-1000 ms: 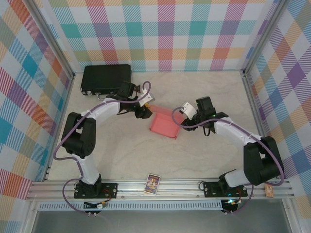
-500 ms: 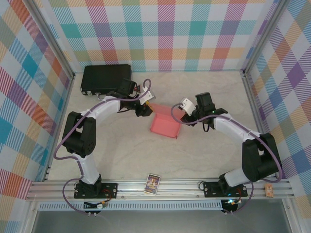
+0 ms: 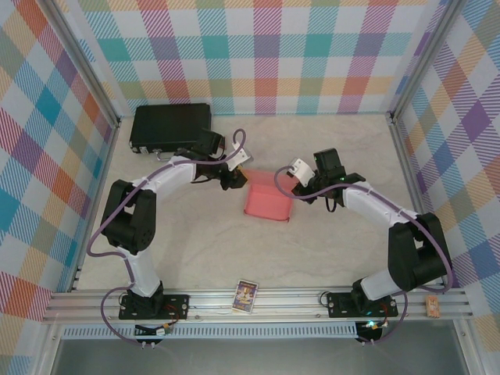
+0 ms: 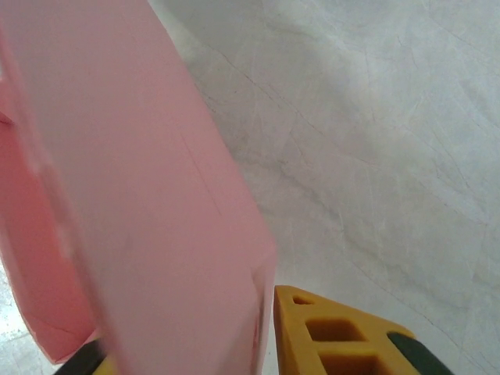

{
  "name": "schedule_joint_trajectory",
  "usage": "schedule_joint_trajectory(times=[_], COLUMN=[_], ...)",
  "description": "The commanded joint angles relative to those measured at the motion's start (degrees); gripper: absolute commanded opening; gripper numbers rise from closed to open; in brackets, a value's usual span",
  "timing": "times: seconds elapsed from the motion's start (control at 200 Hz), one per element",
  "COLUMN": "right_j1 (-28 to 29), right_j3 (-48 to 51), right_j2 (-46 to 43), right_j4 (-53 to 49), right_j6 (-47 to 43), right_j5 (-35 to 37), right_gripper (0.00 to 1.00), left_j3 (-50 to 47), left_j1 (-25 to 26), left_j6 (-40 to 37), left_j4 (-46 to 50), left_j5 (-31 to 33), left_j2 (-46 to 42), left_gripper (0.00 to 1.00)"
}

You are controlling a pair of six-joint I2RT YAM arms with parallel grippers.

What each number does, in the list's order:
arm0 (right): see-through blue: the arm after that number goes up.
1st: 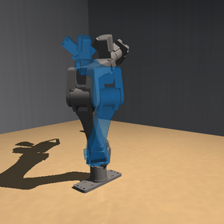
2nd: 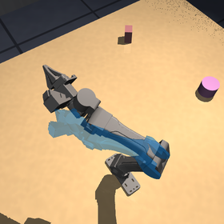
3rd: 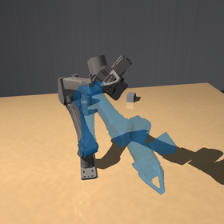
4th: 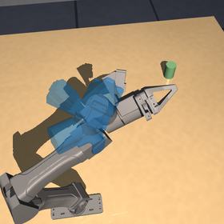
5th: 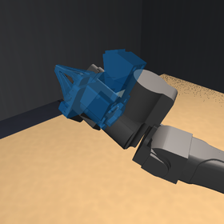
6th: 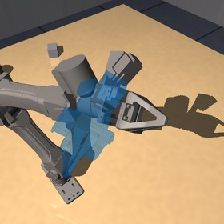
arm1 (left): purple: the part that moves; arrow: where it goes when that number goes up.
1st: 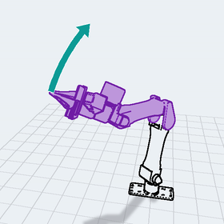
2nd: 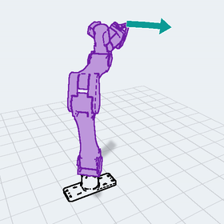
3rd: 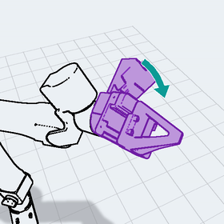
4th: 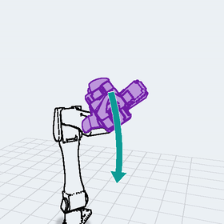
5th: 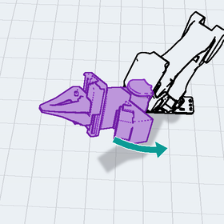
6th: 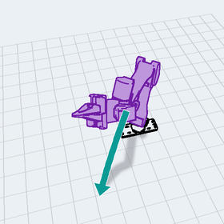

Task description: Fold the paper box

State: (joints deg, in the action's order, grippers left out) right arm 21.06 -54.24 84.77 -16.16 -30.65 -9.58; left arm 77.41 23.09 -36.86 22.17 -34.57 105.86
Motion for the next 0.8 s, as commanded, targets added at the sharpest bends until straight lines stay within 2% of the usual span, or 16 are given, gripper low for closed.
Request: schedule_joint_trajectory(times=[0.0,0.165,0.315,0.565,0.795], right_j1=[-0.2,-0.1,0.0,0.4,0.6], right_j3=[-2.1,-2.8,-3.3,-3.9,-3.8], right_j2=[0.4,1.1,1.3,1.9,1.3], right_j4=[-1.0,-1.5,-1.8,-3.1,-4.4], right_j6=[0.6,1.5,2.9,4.6,5.2], right_j5=[-1.6,-0.8,-0.5,1.4,3.2], right_gripper=[0.22,0.17,0.16,0.17,0.20], left_j3=[-0.7,-0.8,-1.9,-3.6,-4.4], left_j1=[0.9,1.5,2.1,2.9,3.8], left_j6=[0.7,2.0,4.6,9.6,10.2], left_j4=[-0.3,-0.3,-1.8,-4.7,-5.7], left_j5=[0.7,2.1,3.3,5.6,7.9], left_j2=[-0.9,-1.6,-2.9,-4.3,-4.8], left_gripper=[0.20,0.14,0.13,0.10,0.09])
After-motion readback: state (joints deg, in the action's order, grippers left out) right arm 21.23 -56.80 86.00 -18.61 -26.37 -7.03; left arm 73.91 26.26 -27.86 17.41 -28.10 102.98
